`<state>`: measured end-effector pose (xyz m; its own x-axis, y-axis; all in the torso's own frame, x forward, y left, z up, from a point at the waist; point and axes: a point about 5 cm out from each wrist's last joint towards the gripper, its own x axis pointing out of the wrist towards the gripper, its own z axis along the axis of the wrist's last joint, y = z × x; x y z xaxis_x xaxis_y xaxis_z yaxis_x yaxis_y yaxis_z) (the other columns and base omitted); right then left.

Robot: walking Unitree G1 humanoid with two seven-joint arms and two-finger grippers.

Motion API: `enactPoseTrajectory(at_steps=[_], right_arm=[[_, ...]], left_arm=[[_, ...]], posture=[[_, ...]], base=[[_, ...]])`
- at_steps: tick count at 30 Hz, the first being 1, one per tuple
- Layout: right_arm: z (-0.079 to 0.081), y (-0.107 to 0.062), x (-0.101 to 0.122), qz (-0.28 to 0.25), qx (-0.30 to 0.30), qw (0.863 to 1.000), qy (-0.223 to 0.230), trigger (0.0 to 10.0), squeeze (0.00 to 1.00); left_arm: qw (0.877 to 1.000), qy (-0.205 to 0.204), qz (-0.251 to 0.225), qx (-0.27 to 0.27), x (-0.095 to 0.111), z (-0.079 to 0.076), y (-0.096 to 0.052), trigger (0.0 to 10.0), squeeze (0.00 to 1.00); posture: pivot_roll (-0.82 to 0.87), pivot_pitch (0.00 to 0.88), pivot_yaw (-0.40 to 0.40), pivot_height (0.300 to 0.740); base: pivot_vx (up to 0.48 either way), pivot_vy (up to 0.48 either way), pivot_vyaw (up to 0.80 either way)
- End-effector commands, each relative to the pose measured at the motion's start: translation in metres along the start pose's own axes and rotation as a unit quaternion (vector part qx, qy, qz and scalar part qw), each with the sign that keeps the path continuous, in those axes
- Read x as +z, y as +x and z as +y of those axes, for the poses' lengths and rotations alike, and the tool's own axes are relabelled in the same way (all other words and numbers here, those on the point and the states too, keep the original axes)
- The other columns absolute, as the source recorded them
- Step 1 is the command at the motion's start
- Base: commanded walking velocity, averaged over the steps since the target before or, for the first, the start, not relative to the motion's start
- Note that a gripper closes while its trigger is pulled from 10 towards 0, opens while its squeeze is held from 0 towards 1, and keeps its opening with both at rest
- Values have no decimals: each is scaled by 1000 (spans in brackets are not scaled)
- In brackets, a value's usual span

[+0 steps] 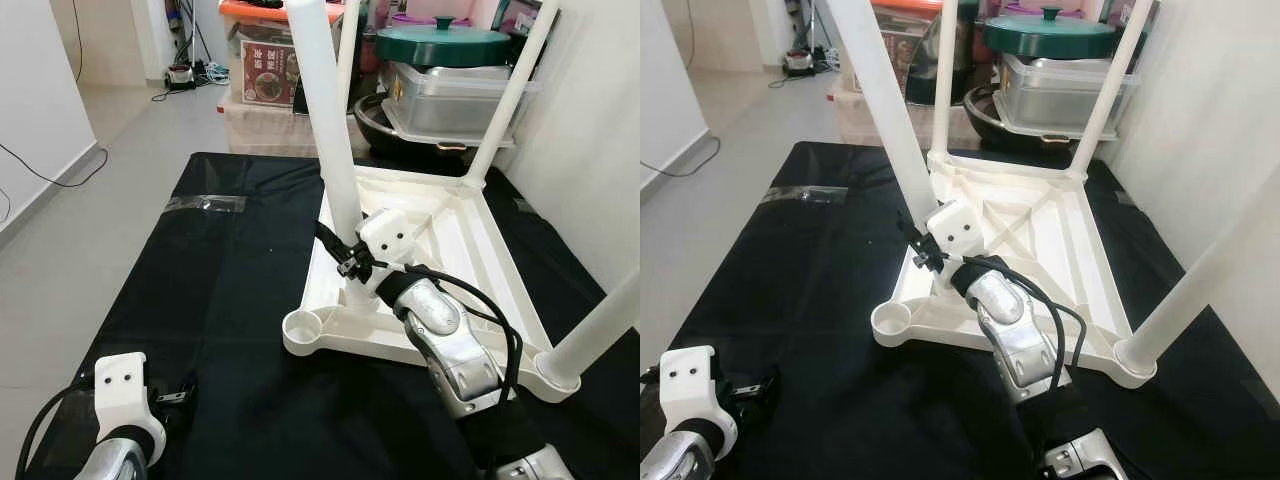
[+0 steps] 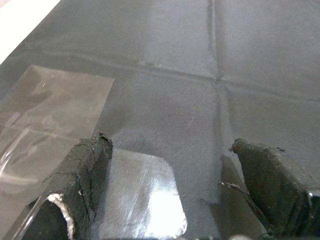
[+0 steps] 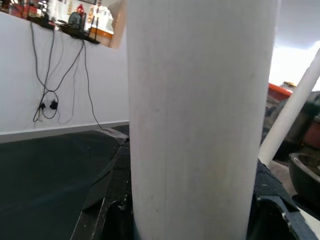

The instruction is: Building children table

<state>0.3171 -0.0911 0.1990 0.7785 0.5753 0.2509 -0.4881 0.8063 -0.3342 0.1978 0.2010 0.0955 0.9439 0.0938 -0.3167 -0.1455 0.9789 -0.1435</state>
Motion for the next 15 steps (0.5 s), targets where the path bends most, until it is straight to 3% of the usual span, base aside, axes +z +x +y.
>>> enactPoseTrajectory(at_steps=[1,9,15], right_arm=[[5,-6,-12,25,20,999,3,10000,27],[12,-24,-20,33,61,998,12,10000,35],[24,-43,-29,65,99,991,55,10000,24]], left_arm=[[1000,4,9,4,-3,2,3,10000,0],[1000,6,7,8,-1,7,4,10000,0],[1000,8,5,9,1,9,8,10000,0]], posture=[[62,0,-71,740],[56,0,-62,740],[49,0,-54,740]], base=[[0,0,0],[0,0,0],[0,0,0]])
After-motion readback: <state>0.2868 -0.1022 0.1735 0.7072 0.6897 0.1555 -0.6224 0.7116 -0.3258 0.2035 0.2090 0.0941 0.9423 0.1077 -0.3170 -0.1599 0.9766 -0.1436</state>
